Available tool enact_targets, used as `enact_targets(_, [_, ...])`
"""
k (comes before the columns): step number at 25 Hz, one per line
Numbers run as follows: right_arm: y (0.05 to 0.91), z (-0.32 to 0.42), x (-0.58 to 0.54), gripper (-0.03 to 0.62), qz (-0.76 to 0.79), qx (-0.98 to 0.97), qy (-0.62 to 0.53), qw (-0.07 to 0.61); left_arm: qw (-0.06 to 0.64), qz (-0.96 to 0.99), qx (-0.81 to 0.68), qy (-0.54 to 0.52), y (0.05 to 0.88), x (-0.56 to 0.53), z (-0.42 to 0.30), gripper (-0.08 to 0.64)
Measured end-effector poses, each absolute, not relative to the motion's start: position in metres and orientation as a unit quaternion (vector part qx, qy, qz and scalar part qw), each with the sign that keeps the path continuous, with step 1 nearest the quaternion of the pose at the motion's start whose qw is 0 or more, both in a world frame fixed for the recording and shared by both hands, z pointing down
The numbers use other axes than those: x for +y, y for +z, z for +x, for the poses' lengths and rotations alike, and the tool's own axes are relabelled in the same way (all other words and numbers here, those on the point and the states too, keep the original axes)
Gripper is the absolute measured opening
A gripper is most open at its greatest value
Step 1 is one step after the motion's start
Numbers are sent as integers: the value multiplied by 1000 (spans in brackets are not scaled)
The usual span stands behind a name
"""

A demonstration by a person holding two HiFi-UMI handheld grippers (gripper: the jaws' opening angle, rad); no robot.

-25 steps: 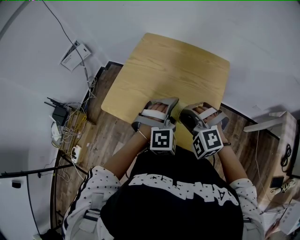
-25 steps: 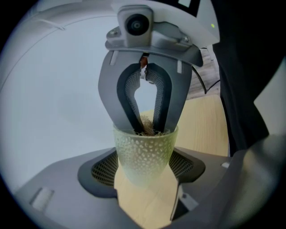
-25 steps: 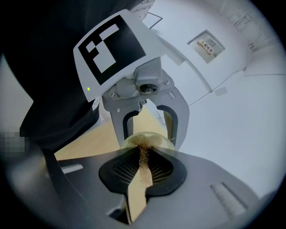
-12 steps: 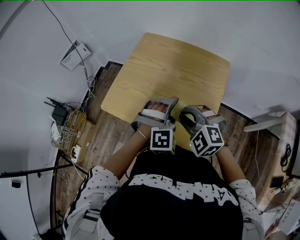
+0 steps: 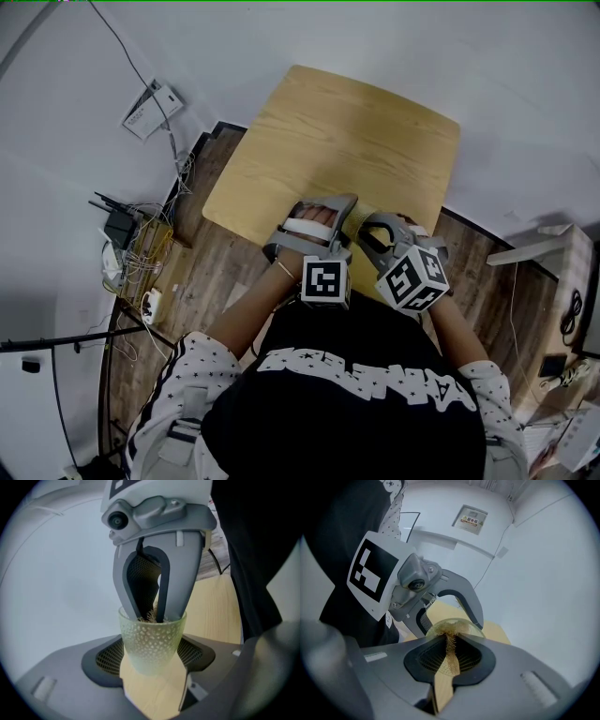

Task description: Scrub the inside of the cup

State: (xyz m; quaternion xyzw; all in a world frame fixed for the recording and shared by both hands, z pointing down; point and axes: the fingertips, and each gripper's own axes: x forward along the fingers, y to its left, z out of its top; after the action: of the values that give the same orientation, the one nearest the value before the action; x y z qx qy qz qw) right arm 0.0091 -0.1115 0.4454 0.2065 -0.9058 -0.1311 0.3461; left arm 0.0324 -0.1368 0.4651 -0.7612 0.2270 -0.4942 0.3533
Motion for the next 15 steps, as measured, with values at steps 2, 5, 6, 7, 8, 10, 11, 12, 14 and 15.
enact_targets(2, [445, 9, -111, 54, 213, -911, -112, 335, 355, -759, 226, -496, 466, -136, 32, 356])
enact_targets(5, [444, 8, -112, 54, 222, -919, -78, 318, 359, -756, 227, -498, 466, -136, 30, 356])
enact_targets(6, [444, 8, -112, 54, 224, -921, -66, 311, 359, -754, 225, -503, 468, -135, 29, 356])
enact_targets(7, [444, 8, -112, 54, 227, -924, -52, 305, 358, -752, 221, -507, 471, -134, 28, 356])
enact_targets(8, [444, 8, -112, 54, 229, -926, -38, 297, 358, -751, 220, -510, 473, -133, 27, 356])
enact_targets(10, [444, 8, -112, 54, 235, -930, -7, 281, 360, -752, 223, -506, 472, -132, 28, 356])
enact_targets(11, [444, 8, -111, 54, 238, -932, 10, 273, 360, -752, 223, -505, 472, -132, 28, 356])
enact_targets(12, [443, 8, -111, 54, 240, -934, 28, 264, 361, -753, 225, -503, 471, -131, 29, 356])
enact_targets(14, [442, 8, -112, 54, 244, -936, 60, 248, 363, -754, 228, -498, 469, -131, 29, 356])
enact_targets(15, [442, 8, -112, 54, 247, -936, 74, 240, 362, -752, 223, -503, 471, -130, 28, 356])
